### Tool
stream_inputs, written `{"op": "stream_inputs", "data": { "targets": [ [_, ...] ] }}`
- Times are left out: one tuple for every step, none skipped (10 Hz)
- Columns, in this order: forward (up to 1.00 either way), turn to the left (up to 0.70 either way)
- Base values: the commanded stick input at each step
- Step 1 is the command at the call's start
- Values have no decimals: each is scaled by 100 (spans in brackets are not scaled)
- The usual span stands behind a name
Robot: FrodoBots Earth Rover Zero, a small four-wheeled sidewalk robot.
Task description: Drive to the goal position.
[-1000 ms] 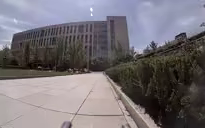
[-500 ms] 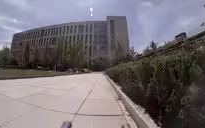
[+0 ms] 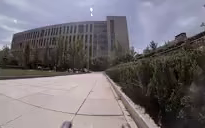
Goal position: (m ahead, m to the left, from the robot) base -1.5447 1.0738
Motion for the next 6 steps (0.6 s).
{"op": "stream_inputs", "data": {
  "targets": [
    [4, 0],
    [1, 0],
    [0, 0],
    [0, 0],
    [2, 0],
    [3, 0]
  ]
}}
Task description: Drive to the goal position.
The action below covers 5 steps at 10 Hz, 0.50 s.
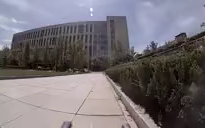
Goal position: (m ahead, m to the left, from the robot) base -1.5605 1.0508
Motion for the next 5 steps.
{"op": "stream_inputs", "data": {
  "targets": [
    [2, 0],
    [4, 0],
    [2, 0],
    [0, 0],
    [0, 0]
  ]
}}
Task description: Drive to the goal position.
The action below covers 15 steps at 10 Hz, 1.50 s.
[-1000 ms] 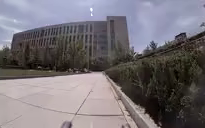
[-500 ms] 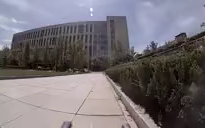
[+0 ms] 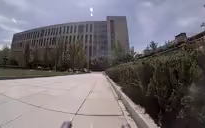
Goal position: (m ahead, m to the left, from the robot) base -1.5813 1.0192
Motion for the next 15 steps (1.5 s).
{"op": "stream_inputs", "data": {
  "targets": [
    [3, 0],
    [4, 0],
    [2, 0],
    [0, 0],
    [4, 0],
    [4, 0],
    [4, 0],
    [4, 0],
    [3, 0],
    [1, 0],
    [4, 0],
    [4, 0],
    [4, 0],
    [0, 0],
    [0, 0]
  ]
}}
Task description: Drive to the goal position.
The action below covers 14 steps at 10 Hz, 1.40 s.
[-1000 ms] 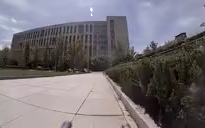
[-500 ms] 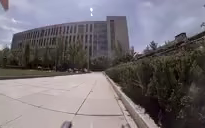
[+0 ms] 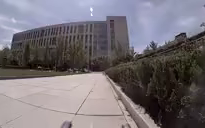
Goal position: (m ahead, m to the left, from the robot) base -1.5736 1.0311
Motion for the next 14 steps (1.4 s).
{"op": "stream_inputs", "data": {
  "targets": [
    [4, 0],
    [1, 0],
    [1, 0],
    [3, 0],
    [1, 0],
    [4, 0],
    [3, 0],
    [0, 0],
    [0, 0],
    [3, 0],
    [4, 0],
    [4, 0],
    [4, 0],
    [4, 0]
  ]
}}
